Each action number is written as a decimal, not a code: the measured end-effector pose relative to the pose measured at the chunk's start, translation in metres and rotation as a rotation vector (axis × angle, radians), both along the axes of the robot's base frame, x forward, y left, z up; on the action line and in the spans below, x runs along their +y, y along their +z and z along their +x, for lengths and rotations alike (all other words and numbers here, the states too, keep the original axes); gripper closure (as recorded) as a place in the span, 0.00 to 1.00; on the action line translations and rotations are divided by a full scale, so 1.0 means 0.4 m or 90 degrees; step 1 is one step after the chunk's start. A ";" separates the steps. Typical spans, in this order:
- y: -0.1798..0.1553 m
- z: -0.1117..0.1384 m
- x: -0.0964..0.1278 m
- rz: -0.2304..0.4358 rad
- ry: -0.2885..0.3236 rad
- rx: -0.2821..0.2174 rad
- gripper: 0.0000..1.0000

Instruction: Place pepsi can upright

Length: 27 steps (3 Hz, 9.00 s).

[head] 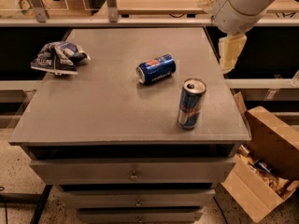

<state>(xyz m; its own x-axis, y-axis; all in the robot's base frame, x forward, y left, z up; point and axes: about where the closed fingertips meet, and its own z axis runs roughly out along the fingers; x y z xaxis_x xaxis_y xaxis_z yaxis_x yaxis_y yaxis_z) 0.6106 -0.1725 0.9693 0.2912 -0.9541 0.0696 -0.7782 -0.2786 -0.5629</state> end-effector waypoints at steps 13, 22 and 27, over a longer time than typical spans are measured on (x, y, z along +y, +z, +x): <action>-0.317 0.167 0.339 0.056 0.029 0.234 0.16; -0.063 0.128 0.246 0.563 0.094 0.291 1.00; -0.161 0.033 0.148 0.834 0.070 0.196 1.00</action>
Offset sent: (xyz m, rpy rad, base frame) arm 0.0537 0.0824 -0.0332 0.0106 0.1349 0.1951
